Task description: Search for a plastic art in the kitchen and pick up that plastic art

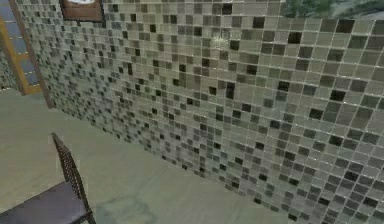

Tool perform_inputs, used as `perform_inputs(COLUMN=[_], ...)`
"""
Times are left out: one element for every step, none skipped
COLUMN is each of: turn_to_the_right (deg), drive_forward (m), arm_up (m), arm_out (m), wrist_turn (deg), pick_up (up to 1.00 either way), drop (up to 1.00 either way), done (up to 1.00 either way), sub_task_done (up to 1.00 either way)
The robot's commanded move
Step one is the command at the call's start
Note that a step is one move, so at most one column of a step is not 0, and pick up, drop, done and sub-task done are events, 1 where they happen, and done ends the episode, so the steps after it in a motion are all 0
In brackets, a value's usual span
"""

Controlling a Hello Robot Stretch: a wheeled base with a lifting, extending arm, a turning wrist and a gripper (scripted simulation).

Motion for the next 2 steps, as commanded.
perform_inputs(turn_to_the_right=[-9.0, 0.0], drive_forward=[0.00, 0.95], arm_up=[0.00, 0.00], arm_out=[0.00, 0.00], wrist_turn=[0.0, 0.0], pick_up=[0.00, 0.00], drop=[0.00, 0.00], done=[0.00, 0.00], sub_task_done=[0.00, 0.00])
